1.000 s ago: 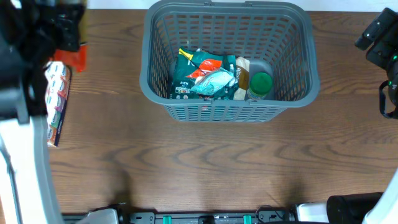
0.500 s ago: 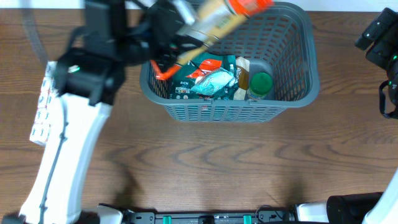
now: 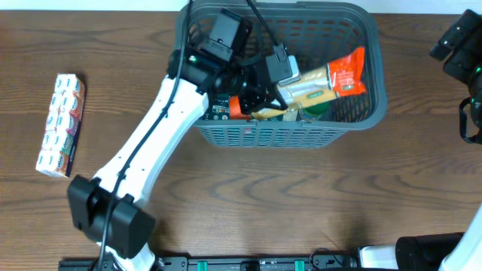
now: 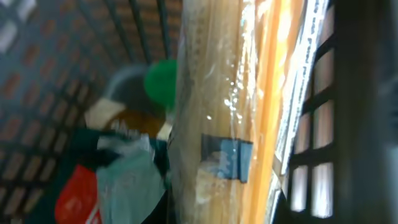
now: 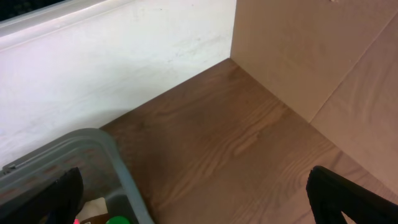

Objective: Pack container

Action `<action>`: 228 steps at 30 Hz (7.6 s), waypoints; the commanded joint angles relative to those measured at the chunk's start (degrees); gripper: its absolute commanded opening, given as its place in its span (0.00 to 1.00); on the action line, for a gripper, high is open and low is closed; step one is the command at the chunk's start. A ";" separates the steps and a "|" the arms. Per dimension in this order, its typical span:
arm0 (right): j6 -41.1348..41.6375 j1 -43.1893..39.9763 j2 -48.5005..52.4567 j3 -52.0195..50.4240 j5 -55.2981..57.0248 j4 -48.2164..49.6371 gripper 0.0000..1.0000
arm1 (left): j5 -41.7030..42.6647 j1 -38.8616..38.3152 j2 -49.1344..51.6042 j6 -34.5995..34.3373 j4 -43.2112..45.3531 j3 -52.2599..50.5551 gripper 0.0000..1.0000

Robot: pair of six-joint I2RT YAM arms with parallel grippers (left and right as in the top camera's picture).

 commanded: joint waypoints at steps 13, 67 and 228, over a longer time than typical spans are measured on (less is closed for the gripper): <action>0.83 -0.44 0.07 -0.04 0.96 -0.09 0.99 | -13.62 0.24 -2.21 -0.24 -6.29 0.92 0.99; 0.83 -0.44 0.07 -0.04 0.96 -0.07 0.99 | -36.63 56.74 1.70 -17.35 -0.39 -18.93 0.99; 0.83 -0.44 0.07 -0.04 0.96 -0.07 0.99 | -57.13 17.35 -46.75 -31.56 -6.14 -1.53 0.99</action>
